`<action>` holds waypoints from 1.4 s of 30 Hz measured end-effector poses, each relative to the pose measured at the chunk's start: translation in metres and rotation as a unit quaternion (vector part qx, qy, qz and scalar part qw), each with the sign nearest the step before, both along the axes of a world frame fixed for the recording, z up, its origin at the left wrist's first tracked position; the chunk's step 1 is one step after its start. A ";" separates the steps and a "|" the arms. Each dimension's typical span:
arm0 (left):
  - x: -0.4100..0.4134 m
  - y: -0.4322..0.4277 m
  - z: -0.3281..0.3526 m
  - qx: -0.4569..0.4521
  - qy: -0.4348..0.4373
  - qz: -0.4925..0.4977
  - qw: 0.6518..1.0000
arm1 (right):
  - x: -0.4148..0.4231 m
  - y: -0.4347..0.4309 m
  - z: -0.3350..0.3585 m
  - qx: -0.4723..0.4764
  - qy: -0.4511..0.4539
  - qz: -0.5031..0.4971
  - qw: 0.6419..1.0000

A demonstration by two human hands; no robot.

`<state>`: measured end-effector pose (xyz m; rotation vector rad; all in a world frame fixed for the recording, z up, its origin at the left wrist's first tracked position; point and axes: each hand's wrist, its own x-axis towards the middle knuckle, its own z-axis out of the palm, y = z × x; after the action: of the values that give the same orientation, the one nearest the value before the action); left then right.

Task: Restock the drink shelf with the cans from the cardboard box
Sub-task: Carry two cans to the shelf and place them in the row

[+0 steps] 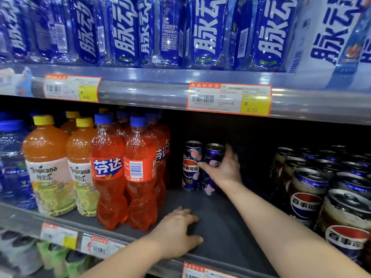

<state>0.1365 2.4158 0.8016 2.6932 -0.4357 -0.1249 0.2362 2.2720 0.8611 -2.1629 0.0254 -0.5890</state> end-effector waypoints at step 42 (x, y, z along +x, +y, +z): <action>-0.014 0.012 0.010 -0.129 -0.116 -0.002 0.985 | -0.113 0.007 0.039 -0.340 0.031 0.015 0.940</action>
<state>0.1222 2.4276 0.8119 2.4584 -0.4893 0.2314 0.1233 2.2789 0.9000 -2.8459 -0.2064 -0.5641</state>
